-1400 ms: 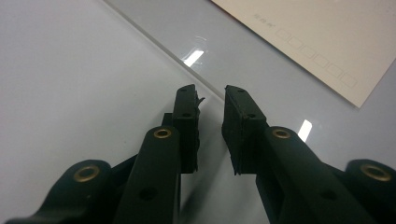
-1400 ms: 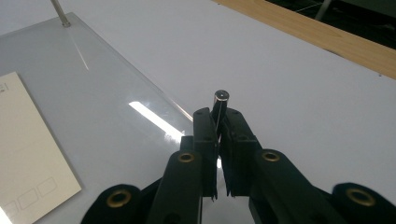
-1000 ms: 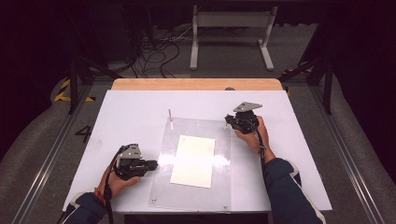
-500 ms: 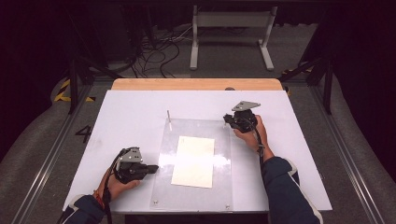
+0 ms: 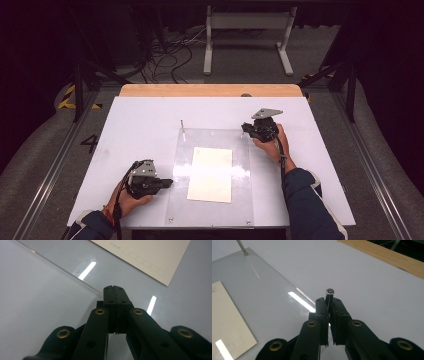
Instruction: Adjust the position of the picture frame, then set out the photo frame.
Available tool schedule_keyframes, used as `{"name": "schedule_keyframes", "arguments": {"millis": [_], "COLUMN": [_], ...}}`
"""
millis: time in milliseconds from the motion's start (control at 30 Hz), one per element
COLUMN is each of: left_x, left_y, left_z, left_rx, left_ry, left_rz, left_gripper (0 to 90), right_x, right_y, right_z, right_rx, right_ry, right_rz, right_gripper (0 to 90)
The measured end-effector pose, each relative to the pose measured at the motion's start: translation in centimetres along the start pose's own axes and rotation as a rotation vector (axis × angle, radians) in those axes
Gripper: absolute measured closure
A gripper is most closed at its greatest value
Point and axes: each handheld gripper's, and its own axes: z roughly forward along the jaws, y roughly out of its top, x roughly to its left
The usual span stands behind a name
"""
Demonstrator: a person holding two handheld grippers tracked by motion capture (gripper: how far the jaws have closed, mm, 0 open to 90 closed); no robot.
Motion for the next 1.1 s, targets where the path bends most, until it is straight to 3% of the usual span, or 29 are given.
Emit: {"name": "schedule_keyframes", "arguments": {"millis": [100,167,433,600,667,867,933,967,1033,1100], "left_x": [0.0,0.2,2.1,3.9,4.7,7.0,7.8,8.1,8.8,9.2], "left_y": [0.0,0.1,0.8,2.0,2.6,5.0,5.9,6.2,7.0,7.7], "left_z": [-0.1,-0.2,-1.9,-2.4,-2.4,-1.4,-0.6,-0.2,0.8,1.8], "left_rx": [0.001,0.001,-0.087,-0.152,-0.174,-0.208,-0.195,-0.2,-0.173,-0.167], "left_ry": [0.009,0.016,0.104,0.171,0.175,0.221,0.21,0.219,0.204,0.245], "left_rz": [-0.001,0.015,-0.034,-0.035,-0.034,-0.026,-0.024,-0.002,-0.017,-0.002], "left_gripper": [88.2,80.0,69.4,58.0,57.5,49.7,49.9,50.3,50.5,51.2], "right_x": [0.0,0.1,0.3,0.5,0.6,1.5,1.9,2.2,2.7,3.5], "right_y": [0.0,0.0,-0.3,-0.9,-1.3,-2.8,-3.2,-3.4,-3.7,-4.1], "right_z": [0.0,-0.1,-0.7,-1.5,-2.0,-4.0,-4.5,-4.7,-5.1,-5.5], "right_rx": [-0.003,0.001,0.0,0.009,0.011,0.026,0.028,0.035,0.048,0.065], "right_ry": [0.0,-0.007,-0.006,-0.019,-0.006,0.027,0.042,0.047,0.058,0.071], "right_rz": [0.004,-0.004,-0.003,0.004,0.005,0.003,-0.003,-0.007,-0.019,-0.033], "right_gripper": [85.5,83.6,76.2,70.9,68.8,64.2,64.3,64.3,64.2,63.7]}}
